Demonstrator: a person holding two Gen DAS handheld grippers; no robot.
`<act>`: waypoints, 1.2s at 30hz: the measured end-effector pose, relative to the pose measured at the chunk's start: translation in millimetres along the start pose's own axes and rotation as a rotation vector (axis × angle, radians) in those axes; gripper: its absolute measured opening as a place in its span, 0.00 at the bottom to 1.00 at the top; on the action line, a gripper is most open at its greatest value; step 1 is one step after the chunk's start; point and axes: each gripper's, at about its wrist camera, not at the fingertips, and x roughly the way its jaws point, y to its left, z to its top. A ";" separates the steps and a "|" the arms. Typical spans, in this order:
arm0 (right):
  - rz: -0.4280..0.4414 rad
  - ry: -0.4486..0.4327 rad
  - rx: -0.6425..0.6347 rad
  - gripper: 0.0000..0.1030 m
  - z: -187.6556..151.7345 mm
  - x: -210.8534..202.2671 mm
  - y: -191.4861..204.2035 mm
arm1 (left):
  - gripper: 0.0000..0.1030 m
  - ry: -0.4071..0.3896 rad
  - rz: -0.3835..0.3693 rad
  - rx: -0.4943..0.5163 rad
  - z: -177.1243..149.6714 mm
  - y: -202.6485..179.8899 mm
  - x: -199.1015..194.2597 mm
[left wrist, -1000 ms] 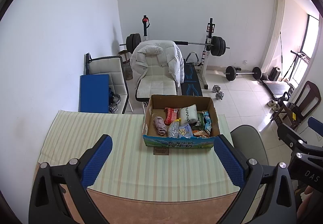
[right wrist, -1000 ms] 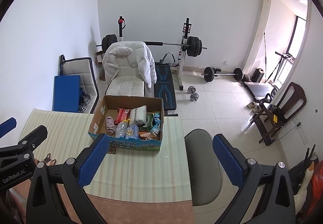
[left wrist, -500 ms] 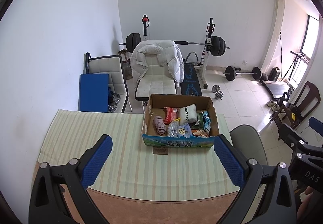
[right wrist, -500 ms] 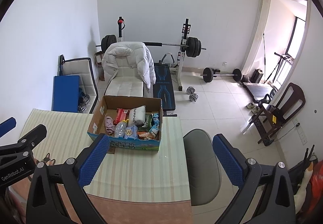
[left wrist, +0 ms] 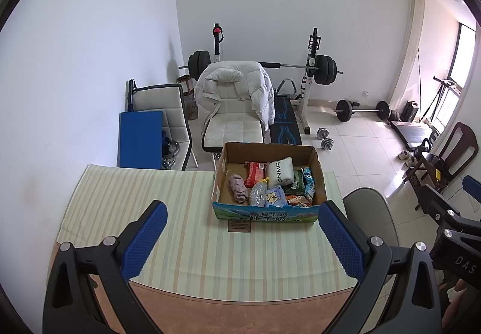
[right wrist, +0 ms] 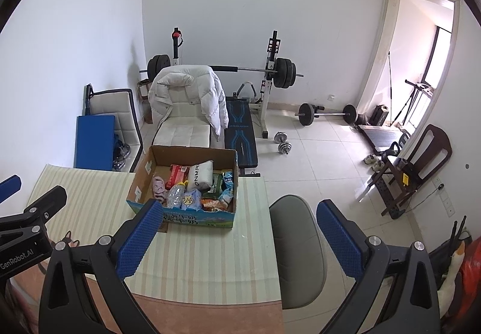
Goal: Organize soft objects
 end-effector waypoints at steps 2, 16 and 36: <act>-0.004 -0.004 0.000 1.00 0.1 -1.3 -0.2 | 1.00 0.001 -0.002 0.000 -0.4 0.5 1.3; -0.009 -0.008 0.002 1.00 -1.8 -0.8 0.6 | 1.00 0.000 0.002 0.006 0.2 -1.7 2.5; -0.014 0.016 0.010 1.00 -12.6 6.7 0.3 | 1.00 0.032 -0.013 0.020 -1.8 4.3 13.7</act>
